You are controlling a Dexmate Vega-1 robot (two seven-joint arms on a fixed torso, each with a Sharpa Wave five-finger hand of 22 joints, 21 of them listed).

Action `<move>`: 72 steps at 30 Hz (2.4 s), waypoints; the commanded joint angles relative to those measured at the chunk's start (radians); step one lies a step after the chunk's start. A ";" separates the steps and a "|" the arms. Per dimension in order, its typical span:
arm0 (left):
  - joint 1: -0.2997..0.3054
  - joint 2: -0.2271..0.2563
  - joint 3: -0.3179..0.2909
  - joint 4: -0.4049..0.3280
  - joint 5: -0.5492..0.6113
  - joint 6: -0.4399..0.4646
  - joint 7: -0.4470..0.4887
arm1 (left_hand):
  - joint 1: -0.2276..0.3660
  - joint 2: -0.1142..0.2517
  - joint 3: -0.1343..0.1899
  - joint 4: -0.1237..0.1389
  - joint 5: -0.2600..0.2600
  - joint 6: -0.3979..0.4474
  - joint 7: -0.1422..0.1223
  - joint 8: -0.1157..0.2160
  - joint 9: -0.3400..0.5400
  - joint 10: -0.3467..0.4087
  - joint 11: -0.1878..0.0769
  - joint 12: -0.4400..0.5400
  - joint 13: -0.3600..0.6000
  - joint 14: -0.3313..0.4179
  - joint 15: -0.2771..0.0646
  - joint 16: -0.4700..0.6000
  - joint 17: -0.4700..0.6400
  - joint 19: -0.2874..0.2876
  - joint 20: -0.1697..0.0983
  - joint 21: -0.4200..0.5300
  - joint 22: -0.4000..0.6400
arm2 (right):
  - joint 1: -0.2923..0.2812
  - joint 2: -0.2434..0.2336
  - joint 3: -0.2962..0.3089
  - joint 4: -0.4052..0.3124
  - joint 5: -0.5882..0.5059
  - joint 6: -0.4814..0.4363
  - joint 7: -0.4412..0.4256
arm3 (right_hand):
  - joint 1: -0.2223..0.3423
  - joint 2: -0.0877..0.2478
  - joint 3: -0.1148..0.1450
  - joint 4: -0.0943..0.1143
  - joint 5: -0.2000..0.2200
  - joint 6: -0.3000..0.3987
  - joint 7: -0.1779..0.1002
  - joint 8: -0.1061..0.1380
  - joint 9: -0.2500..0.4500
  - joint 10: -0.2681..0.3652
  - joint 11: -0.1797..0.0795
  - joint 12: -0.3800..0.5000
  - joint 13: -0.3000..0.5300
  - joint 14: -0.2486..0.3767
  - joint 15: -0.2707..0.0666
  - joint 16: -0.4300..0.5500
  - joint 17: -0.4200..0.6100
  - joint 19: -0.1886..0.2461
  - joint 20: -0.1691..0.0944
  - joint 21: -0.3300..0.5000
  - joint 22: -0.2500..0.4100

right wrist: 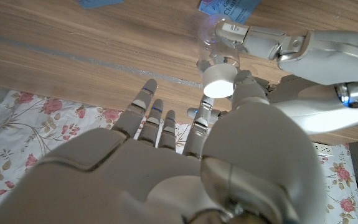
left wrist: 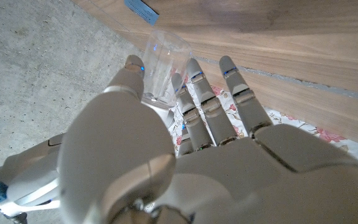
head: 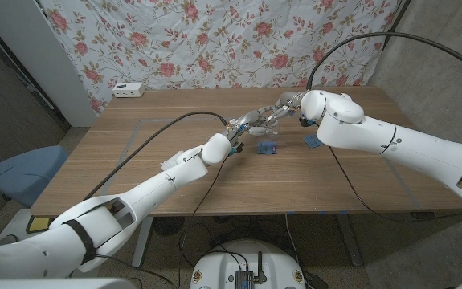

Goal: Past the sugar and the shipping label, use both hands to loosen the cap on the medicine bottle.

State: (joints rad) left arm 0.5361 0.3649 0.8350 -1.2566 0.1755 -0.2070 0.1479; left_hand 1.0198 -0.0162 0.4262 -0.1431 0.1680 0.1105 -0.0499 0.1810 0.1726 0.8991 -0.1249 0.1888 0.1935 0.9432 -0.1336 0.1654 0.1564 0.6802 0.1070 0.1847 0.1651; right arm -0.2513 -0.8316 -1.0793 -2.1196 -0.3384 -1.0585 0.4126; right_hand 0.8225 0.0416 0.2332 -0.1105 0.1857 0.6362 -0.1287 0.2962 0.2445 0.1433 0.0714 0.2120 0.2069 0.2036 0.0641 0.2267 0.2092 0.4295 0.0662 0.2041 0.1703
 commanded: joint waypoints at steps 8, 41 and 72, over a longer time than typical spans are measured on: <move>0.006 0.000 -0.004 0.004 -0.003 -0.006 0.002 | -0.001 0.006 0.013 -0.001 0.007 0.005 -0.010 0.004 0.002 0.023 -0.015 0.006 0.002 -0.003 -0.046 0.007 0.003 -0.005 0.004 0.001 0.002 | 0.012 0.003 -0.032 -0.005 -0.018 -0.035 -0.004 | 0.014 0.004 0.005 -0.010 0.006 0.004 -0.003 0.005 0.004 0.013 -0.004 0.003 0.003 0.007 -0.004 0.007 0.003 0.011 -0.004 0.005 0.004; 0.000 -0.003 -0.002 0.009 -0.001 -0.007 -0.003 | -0.012 0.003 0.020 0.001 0.007 0.010 -0.017 0.005 0.002 0.023 -0.016 0.006 0.002 -0.004 -0.045 0.007 0.003 -0.006 0.004 0.001 0.002 | -0.034 0.004 0.001 0.008 -0.029 0.015 -0.057 | 0.056 0.037 0.023 -0.036 0.008 0.092 -0.033 0.050 0.008 0.064 -0.048 0.008 0.002 0.044 -0.059 0.023 0.008 0.040 -0.041 0.006 0.005; -0.003 -0.008 -0.001 0.017 -0.006 -0.005 -0.003 | -0.021 0.003 0.027 0.003 0.007 0.010 -0.018 0.004 0.002 0.025 -0.017 0.007 0.002 -0.003 -0.044 0.008 0.003 -0.007 0.006 0.001 0.002 | -0.072 -0.003 0.073 0.014 0.012 0.081 -0.032 | 0.162 0.130 0.088 -0.056 0.005 0.093 -0.094 0.038 -0.002 0.059 -0.118 -0.005 0.001 0.028 -0.080 0.020 0.016 0.021 -0.056 -0.004 0.006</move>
State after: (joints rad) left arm 0.5313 0.3575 0.8342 -1.2401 0.1716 -0.2134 0.1429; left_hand 0.9986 -0.0217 0.4465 -0.1420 0.1685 0.1232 -0.0625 0.1809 0.1726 0.8987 -0.1252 0.1888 0.1925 0.9414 -0.1355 0.1655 0.1560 0.6766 0.1106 0.1847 0.1651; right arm -0.3103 -0.8314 -1.0322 -2.1075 -0.3479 -0.9999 0.3714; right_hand 0.9745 0.1535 0.3079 -0.1659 0.1837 0.6984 -0.1919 0.3374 0.2387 0.2002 -0.0402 0.2120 0.2073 0.2318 -0.0145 0.2421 0.2212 0.4522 0.0110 0.2039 0.1749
